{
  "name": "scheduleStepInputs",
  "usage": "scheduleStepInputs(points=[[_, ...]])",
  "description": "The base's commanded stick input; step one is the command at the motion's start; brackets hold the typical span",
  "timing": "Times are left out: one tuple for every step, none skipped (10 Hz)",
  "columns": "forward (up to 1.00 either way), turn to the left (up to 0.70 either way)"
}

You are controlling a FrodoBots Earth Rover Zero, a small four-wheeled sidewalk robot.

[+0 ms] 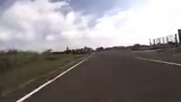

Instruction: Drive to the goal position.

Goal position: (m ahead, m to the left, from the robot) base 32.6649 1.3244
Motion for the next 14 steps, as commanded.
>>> scheduleStepInputs(points=[[1.00,0.00],[1.00,0.00],[1.00,0.00],[1.00,0.00],[1.00,-0.40],[1.00,-0.40],[1.00,-0.38],[1.00,-0.18],[1.00,0.00],[1.00,0.00],[1.00,0.00],[1.00,0.00],[1.00,0.00],[1.00,0.00]])
